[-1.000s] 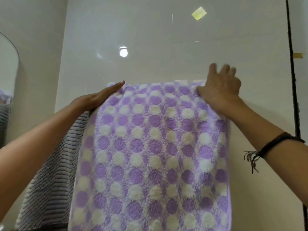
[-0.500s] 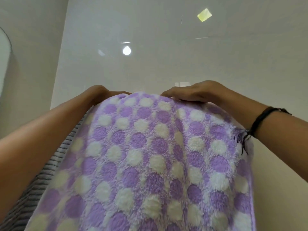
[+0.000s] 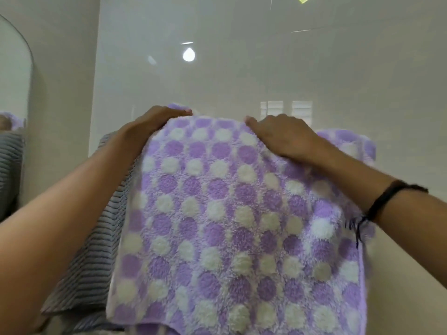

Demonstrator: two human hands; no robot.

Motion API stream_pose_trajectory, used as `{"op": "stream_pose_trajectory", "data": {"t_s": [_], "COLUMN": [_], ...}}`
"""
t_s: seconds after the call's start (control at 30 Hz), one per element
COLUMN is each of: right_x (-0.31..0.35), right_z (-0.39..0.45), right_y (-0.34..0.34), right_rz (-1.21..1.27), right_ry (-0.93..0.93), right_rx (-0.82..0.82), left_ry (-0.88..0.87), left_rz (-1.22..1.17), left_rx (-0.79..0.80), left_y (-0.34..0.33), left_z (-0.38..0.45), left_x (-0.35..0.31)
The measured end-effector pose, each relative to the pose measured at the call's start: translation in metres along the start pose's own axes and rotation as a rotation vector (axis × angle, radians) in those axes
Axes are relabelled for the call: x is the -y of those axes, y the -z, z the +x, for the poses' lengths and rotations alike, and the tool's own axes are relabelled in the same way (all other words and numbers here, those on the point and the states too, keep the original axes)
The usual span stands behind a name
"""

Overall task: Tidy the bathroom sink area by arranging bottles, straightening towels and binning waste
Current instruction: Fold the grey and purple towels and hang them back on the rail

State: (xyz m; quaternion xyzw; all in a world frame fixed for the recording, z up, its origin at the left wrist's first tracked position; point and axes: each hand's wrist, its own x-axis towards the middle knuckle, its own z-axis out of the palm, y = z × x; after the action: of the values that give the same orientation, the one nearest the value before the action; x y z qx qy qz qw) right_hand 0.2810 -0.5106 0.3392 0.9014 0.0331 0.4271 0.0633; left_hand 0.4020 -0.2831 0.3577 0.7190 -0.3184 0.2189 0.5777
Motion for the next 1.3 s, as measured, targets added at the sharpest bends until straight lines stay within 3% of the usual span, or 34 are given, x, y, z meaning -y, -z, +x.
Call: {"op": "stream_pose_trajectory", "data": {"t_s": [0.1,0.2,0.37,0.43,0.5,0.6,0.8,0.93,1.1,1.3], "right_x": [0.008,0.006,0.008,0.004,-0.005,-0.023,-0.024,-0.02,-0.008,-0.013], "right_z": [-0.031,-0.049,-0.084,-0.094,-0.104,-0.115,-0.119,-0.118,-0.139,-0.148], "right_y": [-0.01,-0.021,-0.035,-0.034,-0.032,-0.03,-0.032,-0.029,-0.036,-0.04], "right_rz": [-0.051,-0.174,-0.138,-0.044,0.04,0.196,0.586,0.947,0.751,0.697], "right_ry": [0.033,0.022,0.051,0.045,-0.011,-0.215,-0.473,-0.465,-0.16,-0.268], "right_rx": [-0.261,-0.387,-0.442,-0.488,-0.585,-0.674,-0.686,-0.625,-0.701,-0.61], "left_ry": [-0.006,-0.01,-0.249,-0.266,-0.247,-0.199,-0.153,-0.084,-0.027,0.001], "left_rz": [-0.207,-0.305,0.18,0.168,0.15,0.348,0.632,0.637,0.561,0.46], "left_rx": [0.079,0.046,-0.567,-0.666,-0.65,-0.614,-0.56,-0.583,-0.671,-0.742], "left_y": [0.003,0.01,-0.028,-0.036,-0.031,-0.014,-0.004,-0.009,-0.001,-0.002], "left_z": [-0.024,-0.049,-0.08,-0.079,-0.075,-0.068,-0.04,-0.032,-0.046,-0.056], "left_x": [-0.004,0.006,0.029,0.03,0.033,0.03,0.003,-0.002,0.016,0.022]}}
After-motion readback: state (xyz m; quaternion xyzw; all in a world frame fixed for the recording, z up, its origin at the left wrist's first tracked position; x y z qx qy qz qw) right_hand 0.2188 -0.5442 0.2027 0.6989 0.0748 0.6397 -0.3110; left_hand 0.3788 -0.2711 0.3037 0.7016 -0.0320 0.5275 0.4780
